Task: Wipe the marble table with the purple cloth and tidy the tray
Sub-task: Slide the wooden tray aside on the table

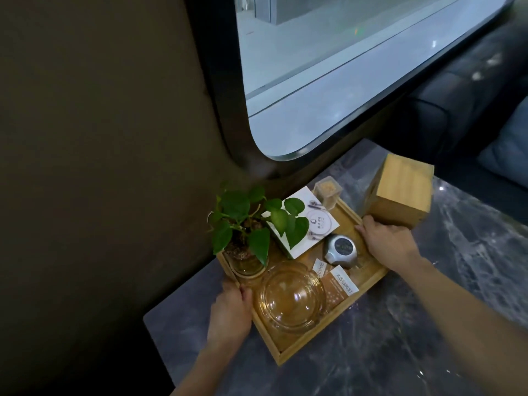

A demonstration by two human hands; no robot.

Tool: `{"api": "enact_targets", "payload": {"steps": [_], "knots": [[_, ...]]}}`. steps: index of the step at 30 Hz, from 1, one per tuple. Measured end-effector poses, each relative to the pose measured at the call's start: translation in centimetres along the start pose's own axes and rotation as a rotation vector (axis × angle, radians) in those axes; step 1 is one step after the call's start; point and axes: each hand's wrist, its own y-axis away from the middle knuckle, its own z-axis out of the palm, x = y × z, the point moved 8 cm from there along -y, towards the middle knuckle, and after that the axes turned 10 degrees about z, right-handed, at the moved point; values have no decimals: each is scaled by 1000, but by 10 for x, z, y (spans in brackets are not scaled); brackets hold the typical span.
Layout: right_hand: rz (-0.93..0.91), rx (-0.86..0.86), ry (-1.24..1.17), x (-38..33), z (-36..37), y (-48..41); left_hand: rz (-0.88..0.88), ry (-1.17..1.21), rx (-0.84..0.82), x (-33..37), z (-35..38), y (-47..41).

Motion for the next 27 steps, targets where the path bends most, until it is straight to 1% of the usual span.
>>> {"api": "enact_targets", "payload": {"steps": [3,5,6,10,16,20,24,27], "knots": [[13,-83,28,10,4,-12,13,19,14,9,8,-13],[66,-209,38,18,15,-19,26,8,15,16,15,-23],[73,-233,31,21,19,-23,33,3,16,18,18,-28],[82,-242,103,32,28,-37,13,-7,8,26,33,-42],[128,-328,69,49,40,-47,18,5,14,31,52,-52],[108,-270,76,52,44,-44,34,-35,40,37,53,-54],[99,-218,27,52,41,-43,35,-80,58,39,53,-54],[146,-245,38,53,41,-43,35,-84,69,40,52,-52]]}}
